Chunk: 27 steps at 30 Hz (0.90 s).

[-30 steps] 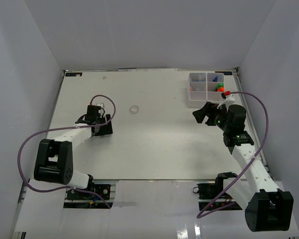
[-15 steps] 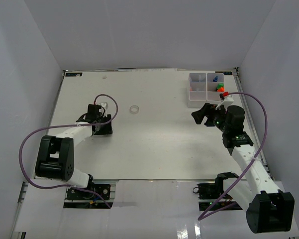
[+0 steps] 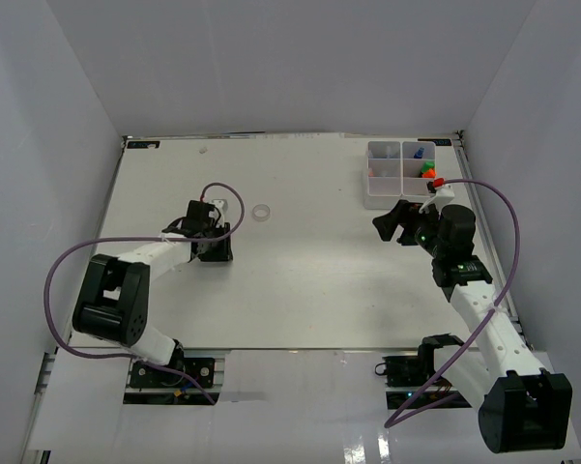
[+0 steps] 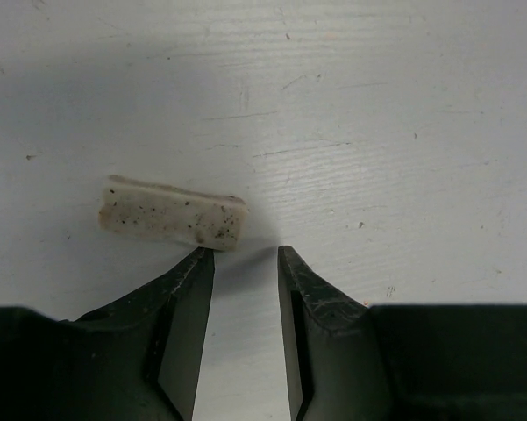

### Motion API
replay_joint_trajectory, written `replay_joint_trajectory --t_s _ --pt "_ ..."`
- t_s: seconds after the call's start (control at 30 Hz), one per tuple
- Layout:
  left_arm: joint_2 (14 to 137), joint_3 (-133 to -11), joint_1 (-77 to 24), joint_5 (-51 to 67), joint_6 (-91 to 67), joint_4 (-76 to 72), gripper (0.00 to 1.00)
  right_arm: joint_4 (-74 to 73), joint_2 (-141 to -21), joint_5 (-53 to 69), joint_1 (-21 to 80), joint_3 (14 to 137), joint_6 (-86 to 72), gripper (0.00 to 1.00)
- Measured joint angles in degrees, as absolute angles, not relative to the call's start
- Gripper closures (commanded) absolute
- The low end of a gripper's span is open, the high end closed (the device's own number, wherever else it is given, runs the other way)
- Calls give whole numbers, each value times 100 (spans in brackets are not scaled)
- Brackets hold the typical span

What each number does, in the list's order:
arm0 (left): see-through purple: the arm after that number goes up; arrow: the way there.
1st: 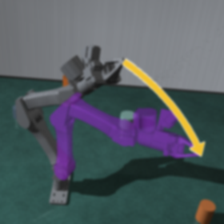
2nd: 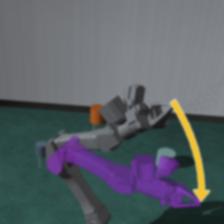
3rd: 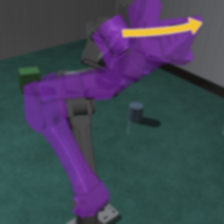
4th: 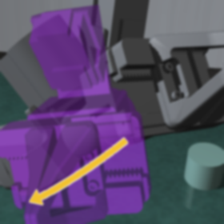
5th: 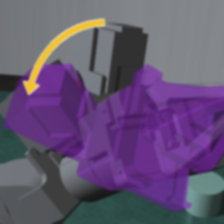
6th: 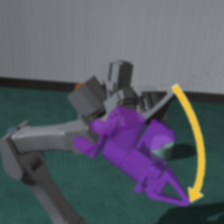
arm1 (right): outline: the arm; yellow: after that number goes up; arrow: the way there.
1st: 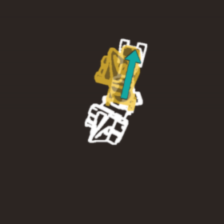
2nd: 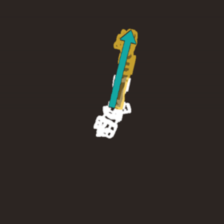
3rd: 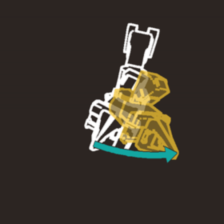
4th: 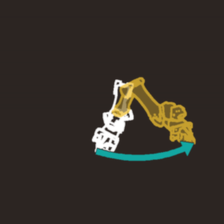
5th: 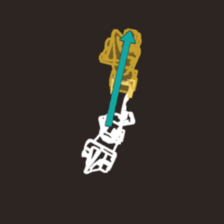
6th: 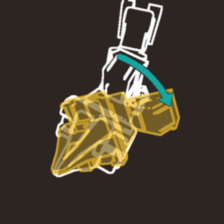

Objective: Sort the stationery into containers
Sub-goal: Pick up the stationery from the center of the board.

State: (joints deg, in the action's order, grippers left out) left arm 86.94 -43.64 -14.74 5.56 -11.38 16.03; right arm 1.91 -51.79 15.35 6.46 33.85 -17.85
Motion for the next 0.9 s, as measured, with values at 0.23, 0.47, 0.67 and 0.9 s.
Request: replay_joint_trajectory --t_s 0.23,0.47,0.67,0.9 --pt "8960 -4678 -1485 95 -1953 1772 52 191 -5179 1535 646 3385 -1782 16" --pt "9111 -4864 -1490 -193 -2746 1865 46 191 -5179 1535 648 3385 -1780 16" --pt "9054 -4845 -1505 -510 -3094 1946 44 191 -5175 1520 683 3385 -1772 16" --pt "8971 -4799 -1247 -718 -3190 2078 36 191 -5168 1507 740 3385 -1754 16"
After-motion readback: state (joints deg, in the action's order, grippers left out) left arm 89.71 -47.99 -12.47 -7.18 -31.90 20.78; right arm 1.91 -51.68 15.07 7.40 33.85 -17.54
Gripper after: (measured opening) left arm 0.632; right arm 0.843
